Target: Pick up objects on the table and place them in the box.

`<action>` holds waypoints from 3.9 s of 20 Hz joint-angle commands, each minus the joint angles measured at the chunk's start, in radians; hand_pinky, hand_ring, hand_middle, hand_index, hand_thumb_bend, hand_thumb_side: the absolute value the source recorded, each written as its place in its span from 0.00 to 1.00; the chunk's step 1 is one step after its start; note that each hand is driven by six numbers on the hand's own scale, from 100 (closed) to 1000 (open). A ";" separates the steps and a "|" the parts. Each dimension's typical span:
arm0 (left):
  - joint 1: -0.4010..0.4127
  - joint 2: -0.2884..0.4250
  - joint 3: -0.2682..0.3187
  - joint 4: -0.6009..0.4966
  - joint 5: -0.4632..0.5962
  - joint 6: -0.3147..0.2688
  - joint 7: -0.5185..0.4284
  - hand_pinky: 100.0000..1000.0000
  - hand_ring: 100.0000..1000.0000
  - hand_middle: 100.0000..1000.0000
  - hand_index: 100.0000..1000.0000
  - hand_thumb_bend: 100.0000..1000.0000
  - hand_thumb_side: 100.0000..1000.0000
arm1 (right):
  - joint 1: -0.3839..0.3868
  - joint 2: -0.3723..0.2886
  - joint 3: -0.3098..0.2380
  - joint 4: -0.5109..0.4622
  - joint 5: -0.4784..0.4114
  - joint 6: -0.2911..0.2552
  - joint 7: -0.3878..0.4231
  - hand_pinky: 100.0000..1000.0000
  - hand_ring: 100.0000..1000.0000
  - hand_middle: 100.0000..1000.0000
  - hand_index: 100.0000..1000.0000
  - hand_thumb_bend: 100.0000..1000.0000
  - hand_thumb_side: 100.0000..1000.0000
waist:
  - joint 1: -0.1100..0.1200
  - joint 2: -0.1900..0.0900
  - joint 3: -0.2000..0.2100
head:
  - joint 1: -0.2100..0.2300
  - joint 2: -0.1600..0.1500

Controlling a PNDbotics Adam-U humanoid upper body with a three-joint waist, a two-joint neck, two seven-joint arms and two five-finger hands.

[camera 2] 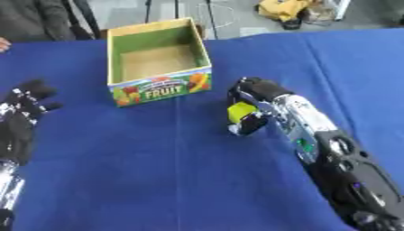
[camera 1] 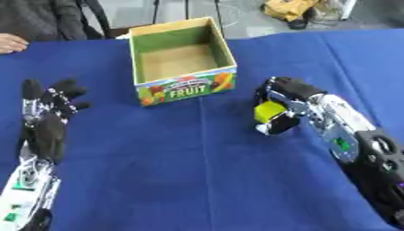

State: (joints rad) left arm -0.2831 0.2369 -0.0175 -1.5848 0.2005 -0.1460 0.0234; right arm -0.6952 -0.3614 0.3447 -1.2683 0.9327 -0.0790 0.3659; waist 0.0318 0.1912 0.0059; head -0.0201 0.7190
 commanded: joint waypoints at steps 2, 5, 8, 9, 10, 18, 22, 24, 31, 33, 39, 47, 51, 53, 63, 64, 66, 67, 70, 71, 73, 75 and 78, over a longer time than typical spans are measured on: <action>-0.008 0.017 0.010 -0.016 0.002 -0.002 0.004 0.68 0.78 0.58 0.76 0.80 1.00 | -0.016 -0.007 -0.011 -0.001 -0.018 0.010 -0.026 0.00 0.07 0.34 0.58 0.09 0.20 | 0.001 -0.016 0.000 | -0.002 -0.003; -0.008 0.016 0.009 -0.016 0.002 -0.002 0.003 0.68 0.78 0.58 0.76 0.80 1.00 | -0.023 -0.009 -0.013 -0.006 -0.027 0.013 -0.038 0.00 0.07 0.34 0.58 0.10 0.20 | 0.001 -0.017 0.001 | -0.002 -0.003; -0.009 0.017 0.009 -0.016 0.002 -0.003 0.003 0.68 0.78 0.58 0.76 0.80 1.00 | -0.041 -0.017 -0.020 -0.018 -0.037 0.017 -0.047 0.00 0.07 0.34 0.58 0.10 0.21 | -0.001 -0.019 0.003 | -0.003 -0.004; -0.009 0.017 0.009 -0.017 0.002 -0.003 0.003 0.68 0.78 0.58 0.76 0.80 1.00 | -0.049 -0.020 -0.024 -0.023 -0.040 0.020 -0.050 0.00 0.07 0.34 0.58 0.11 0.21 | -0.001 -0.019 0.004 | -0.003 -0.004; -0.009 0.017 0.009 -0.017 0.003 -0.003 0.003 0.68 0.78 0.58 0.76 0.80 1.00 | -0.058 -0.024 -0.028 -0.029 -0.044 0.024 -0.053 0.00 0.07 0.34 0.58 0.11 0.22 | -0.002 -0.020 0.005 | -0.003 -0.005; -0.013 0.018 0.006 -0.021 0.004 -0.002 0.001 0.68 0.78 0.58 0.76 0.80 1.00 | -0.125 -0.062 -0.057 -0.053 -0.061 0.049 -0.081 0.00 0.07 0.34 0.58 0.10 0.25 | -0.009 -0.022 0.028 | -0.005 -0.013; -0.025 0.012 -0.001 -0.026 0.006 -0.003 -0.004 0.68 0.78 0.58 0.76 0.81 1.00 | -0.163 -0.077 -0.065 -0.044 -0.059 0.056 -0.095 0.00 0.07 0.35 0.58 0.10 0.27 | -0.012 -0.020 0.056 | -0.015 -0.025; -0.042 0.004 -0.009 -0.034 0.009 -0.003 -0.012 0.68 0.78 0.58 0.76 0.81 1.00 | -0.197 -0.086 -0.078 -0.021 -0.049 0.061 -0.110 0.00 0.07 0.35 0.57 0.11 0.27 | -0.013 -0.015 0.091 | -0.031 -0.042; -0.092 -0.029 -0.031 -0.066 0.023 0.000 -0.033 0.68 0.78 0.58 0.76 0.81 1.00 | -0.274 -0.079 -0.118 0.091 -0.007 0.055 -0.170 0.00 0.07 0.35 0.56 0.11 0.27 | -0.027 0.020 0.241 | -0.106 -0.102; -0.103 -0.038 -0.037 -0.075 0.026 0.001 -0.039 0.68 0.78 0.58 0.76 0.82 1.00 | -0.282 -0.073 -0.129 0.124 0.008 0.050 -0.188 0.00 0.07 0.35 0.56 0.13 0.26 | -0.030 0.029 0.286 | -0.128 -0.117; -0.117 -0.048 -0.047 -0.097 0.032 0.004 -0.049 0.68 0.78 0.58 0.76 0.82 1.00 | -0.292 -0.049 -0.150 0.204 0.046 0.023 -0.248 0.00 0.08 0.35 0.55 0.14 0.25 | -0.028 0.052 0.365 | -0.170 -0.138; -0.121 -0.051 -0.052 -0.110 0.032 0.007 -0.056 0.68 0.78 0.58 0.76 0.82 1.00 | -0.288 -0.038 -0.174 0.267 0.116 0.016 -0.327 0.05 0.14 0.39 0.56 0.25 0.27 | -0.027 0.064 0.388 | -0.186 -0.159; -0.121 -0.050 -0.052 -0.110 0.031 0.008 -0.056 0.68 0.78 0.58 0.76 0.82 1.00 | -0.289 -0.037 -0.177 0.277 0.138 0.016 -0.348 0.09 0.17 0.40 0.57 0.76 0.45 | -0.029 0.066 0.389 | -0.185 -0.162; -0.122 -0.049 -0.052 -0.110 0.031 0.008 -0.056 0.68 0.78 0.58 0.76 0.82 1.00 | -0.289 -0.037 -0.178 0.278 0.145 0.019 -0.355 0.09 0.18 0.40 0.57 0.79 0.46 | -0.030 0.067 0.388 | -0.184 -0.163; -0.113 -0.043 -0.048 -0.103 0.027 0.008 -0.053 0.68 0.77 0.58 0.76 0.82 1.00 | -0.292 -0.042 -0.192 0.241 0.096 0.028 -0.371 0.13 0.21 0.40 0.58 0.79 0.46 | -0.031 0.060 0.366 | -0.169 -0.153; -0.110 -0.042 -0.047 -0.101 0.027 0.008 -0.052 0.68 0.77 0.58 0.76 0.82 1.00 | -0.294 -0.047 -0.198 0.225 0.077 0.031 -0.374 0.13 0.21 0.40 0.58 0.79 0.47 | -0.029 0.055 0.358 | -0.165 -0.148; -0.101 -0.037 -0.044 -0.096 0.026 0.008 -0.049 0.68 0.77 0.58 0.76 0.82 1.00 | -0.300 -0.063 -0.208 0.182 0.030 0.040 -0.380 0.13 0.21 0.40 0.58 0.80 0.48 | -0.026 0.044 0.338 | -0.153 -0.137; -0.096 -0.033 -0.042 -0.094 0.024 0.008 -0.048 0.68 0.77 0.58 0.76 0.81 1.00 | -0.301 -0.074 -0.214 0.154 0.004 0.045 -0.386 0.13 0.21 0.40 0.58 0.80 0.48 | -0.023 0.036 0.323 | -0.143 -0.129; -0.078 -0.023 -0.033 -0.085 0.019 0.007 -0.040 0.68 0.77 0.58 0.77 0.81 1.00 | -0.283 -0.108 -0.231 0.055 -0.074 0.072 -0.402 0.13 0.21 0.39 0.58 0.82 0.49 | -0.016 0.018 0.269 | -0.106 -0.106; -0.070 -0.018 -0.028 -0.081 0.017 0.006 -0.036 0.68 0.77 0.58 0.77 0.81 1.00 | -0.264 -0.121 -0.240 0.015 -0.109 0.081 -0.408 0.13 0.21 0.39 0.58 0.82 0.49 | -0.013 0.012 0.243 | -0.085 -0.098; -0.056 -0.010 -0.018 -0.075 0.012 0.004 -0.027 0.68 0.77 0.58 0.76 0.81 1.00 | -0.214 -0.148 -0.252 -0.067 -0.188 0.100 -0.415 0.15 0.22 0.40 0.59 0.78 0.49 | -0.007 0.004 0.193 | -0.045 -0.086; -0.045 -0.001 -0.002 -0.070 0.007 0.000 -0.014 0.68 0.77 0.58 0.76 0.81 1.00 | -0.141 -0.173 -0.265 -0.157 -0.288 0.116 -0.417 0.19 0.24 0.41 0.61 0.85 0.47 | -0.003 0.001 0.139 | -0.010 -0.078; -0.040 0.004 0.016 -0.064 -0.001 -0.004 0.006 0.68 0.77 0.58 0.76 0.81 1.00 | -0.016 -0.187 -0.288 -0.282 -0.458 0.128 -0.415 0.26 0.29 0.43 0.64 0.83 0.47 | 0.001 0.002 0.075 | 0.020 -0.068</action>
State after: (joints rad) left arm -0.3159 0.2128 -0.0174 -1.6398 0.2048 -0.1474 0.0190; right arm -0.6997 -0.5150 0.0743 -1.4854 0.5397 0.0422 -0.0478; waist 0.0334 0.2111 0.0713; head -0.0155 0.6415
